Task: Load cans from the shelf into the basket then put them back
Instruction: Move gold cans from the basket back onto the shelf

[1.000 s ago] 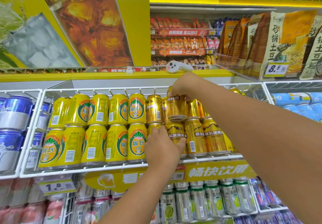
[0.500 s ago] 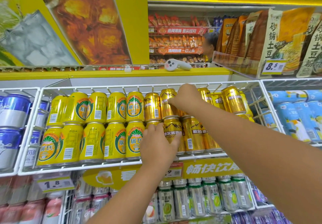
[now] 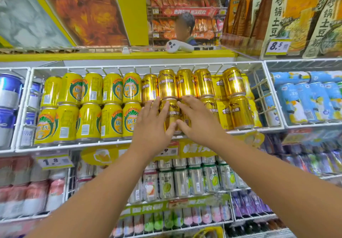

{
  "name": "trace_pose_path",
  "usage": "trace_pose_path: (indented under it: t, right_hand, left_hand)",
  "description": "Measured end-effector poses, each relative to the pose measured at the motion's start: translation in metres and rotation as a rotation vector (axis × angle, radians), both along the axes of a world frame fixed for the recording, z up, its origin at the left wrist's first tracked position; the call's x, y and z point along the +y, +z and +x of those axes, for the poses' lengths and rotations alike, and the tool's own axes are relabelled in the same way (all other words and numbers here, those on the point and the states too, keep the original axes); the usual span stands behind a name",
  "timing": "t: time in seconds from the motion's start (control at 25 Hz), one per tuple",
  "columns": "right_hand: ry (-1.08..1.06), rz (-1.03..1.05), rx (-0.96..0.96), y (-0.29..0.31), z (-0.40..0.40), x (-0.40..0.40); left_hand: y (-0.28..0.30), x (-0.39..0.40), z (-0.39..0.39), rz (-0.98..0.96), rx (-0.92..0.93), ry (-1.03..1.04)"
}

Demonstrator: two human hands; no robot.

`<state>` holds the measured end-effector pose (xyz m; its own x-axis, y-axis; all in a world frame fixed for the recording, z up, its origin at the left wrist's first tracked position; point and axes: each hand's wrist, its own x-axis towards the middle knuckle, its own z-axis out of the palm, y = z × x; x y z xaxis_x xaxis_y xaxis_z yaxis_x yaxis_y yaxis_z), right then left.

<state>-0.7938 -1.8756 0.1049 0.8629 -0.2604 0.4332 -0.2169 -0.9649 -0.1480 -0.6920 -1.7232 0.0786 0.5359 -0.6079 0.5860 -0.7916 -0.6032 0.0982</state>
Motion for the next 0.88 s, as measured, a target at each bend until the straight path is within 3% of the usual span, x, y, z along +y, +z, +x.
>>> trace_pose_path:
  t: [0.48,0.64,0.88]
  right_hand:
    - [0.19,0.039,0.025,-0.079,-0.117,-0.001]
    - [0.191,0.198,0.091,-0.126,-0.158,0.014]
    - [0.152,0.265,0.17,-0.218,-0.174,0.036]
  left_hand:
    - [-0.064,0.034,-0.117,0.102,-0.015,0.106]
    - [-0.106,0.05,-0.153,0.132,0.086,0.113]
    - [-0.18,0.071,-0.169,0.158,0.209,0.061]
